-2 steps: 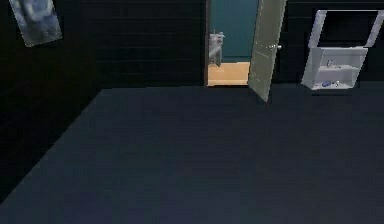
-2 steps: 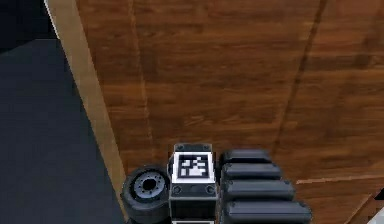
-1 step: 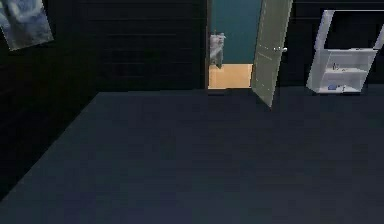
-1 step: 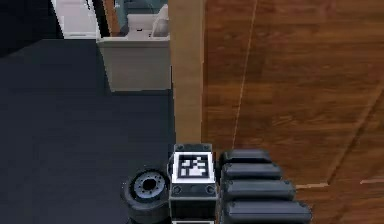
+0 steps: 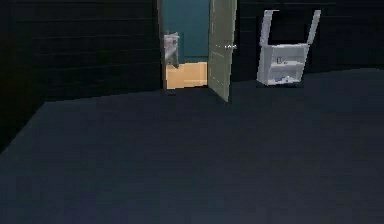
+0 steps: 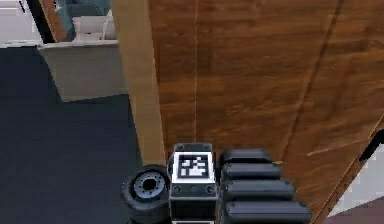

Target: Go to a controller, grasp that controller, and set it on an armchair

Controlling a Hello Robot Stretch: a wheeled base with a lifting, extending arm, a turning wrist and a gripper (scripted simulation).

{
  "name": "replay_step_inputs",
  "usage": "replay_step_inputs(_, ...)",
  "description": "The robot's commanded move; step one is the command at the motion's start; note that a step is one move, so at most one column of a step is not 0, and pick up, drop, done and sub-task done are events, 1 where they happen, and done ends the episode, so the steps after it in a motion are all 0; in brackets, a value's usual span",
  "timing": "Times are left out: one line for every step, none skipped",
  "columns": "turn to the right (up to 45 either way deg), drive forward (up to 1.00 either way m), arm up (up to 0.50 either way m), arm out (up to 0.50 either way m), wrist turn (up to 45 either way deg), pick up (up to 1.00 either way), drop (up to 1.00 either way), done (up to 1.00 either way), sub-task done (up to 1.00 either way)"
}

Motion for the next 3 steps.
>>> replay_step_inputs(0.0, 1.0, 0.0, 0.0, 0.0, 0.0, 0.0, 0.0, 0.0)
replay_step_inputs(0.0, 1.0, 0.0, 0.0, 0.0, 0.0, 0.0, 0.0, 0.0)
replay_step_inputs(0.0, 1.0, 0.0, 0.0, 0.0, 0.0, 0.0, 0.0, 0.0)
